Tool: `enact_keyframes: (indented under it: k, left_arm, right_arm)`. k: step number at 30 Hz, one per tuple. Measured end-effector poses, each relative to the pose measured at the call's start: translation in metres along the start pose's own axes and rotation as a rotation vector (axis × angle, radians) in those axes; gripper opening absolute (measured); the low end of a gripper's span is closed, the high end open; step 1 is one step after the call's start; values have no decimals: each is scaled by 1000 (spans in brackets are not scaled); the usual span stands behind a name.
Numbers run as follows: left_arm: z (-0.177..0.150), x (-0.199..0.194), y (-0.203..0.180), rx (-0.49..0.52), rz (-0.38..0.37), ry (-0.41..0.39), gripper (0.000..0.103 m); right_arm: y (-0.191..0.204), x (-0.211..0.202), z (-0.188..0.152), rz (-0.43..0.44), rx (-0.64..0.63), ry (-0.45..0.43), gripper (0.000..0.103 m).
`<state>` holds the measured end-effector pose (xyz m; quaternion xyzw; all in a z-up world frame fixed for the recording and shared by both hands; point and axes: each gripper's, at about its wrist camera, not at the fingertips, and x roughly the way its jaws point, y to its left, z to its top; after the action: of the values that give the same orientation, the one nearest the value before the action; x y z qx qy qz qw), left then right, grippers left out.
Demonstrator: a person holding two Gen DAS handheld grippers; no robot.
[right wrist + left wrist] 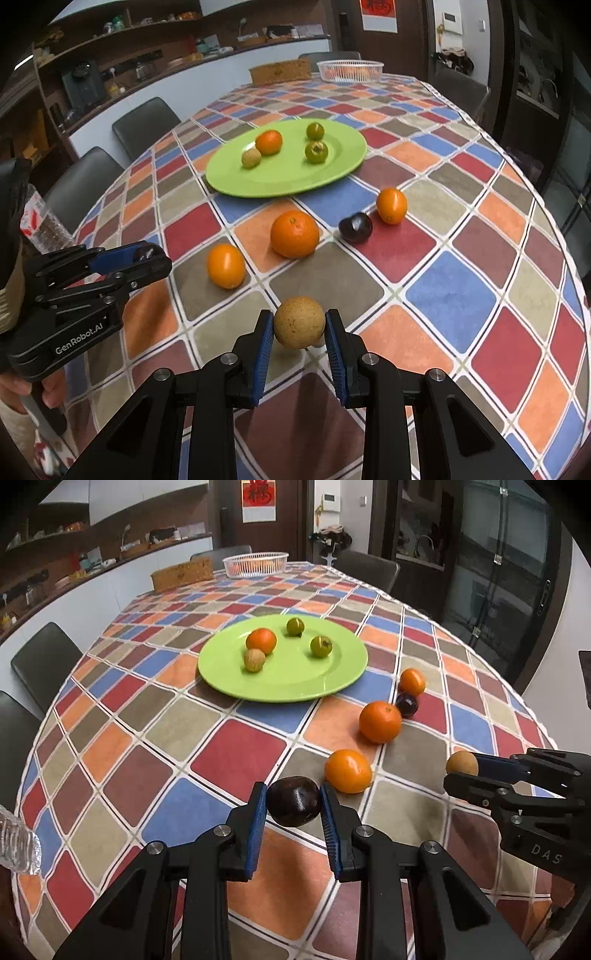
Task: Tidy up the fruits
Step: 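Carry plum onto green plate with left tool while right tool carries kiwi there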
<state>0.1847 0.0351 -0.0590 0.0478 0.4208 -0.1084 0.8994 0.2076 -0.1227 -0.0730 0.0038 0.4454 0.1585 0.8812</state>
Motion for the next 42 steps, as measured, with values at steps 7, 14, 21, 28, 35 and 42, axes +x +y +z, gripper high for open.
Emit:
enact_keyframes:
  k: [7,14,21,28,35,42]
  left_arm:
    - [3,-22,-6,0,5,-43,29]
    - [12,-38,-11,-1,-1,-89,29]
    - [28,-46,-15,6,-3,-128,29]
    - [44,-40,-13,-9,-11,-137,29]
    - [64,-29,-11,-8,-15,-154,29]
    - [83,-16,-5,-7,-8,-166,29]
  right_arm:
    - [3,-20,7,26,-15,-48,29]
    - [5,-39,18,55,-29,-104,29]
    - [6,-50,36,81,-47,-154,29]
    - [10,-50,55,71,-93,-189,29]
    - [9,-40,73,74,-127,-192,30]
    - [4,-27,95,68,-149,-202,29]
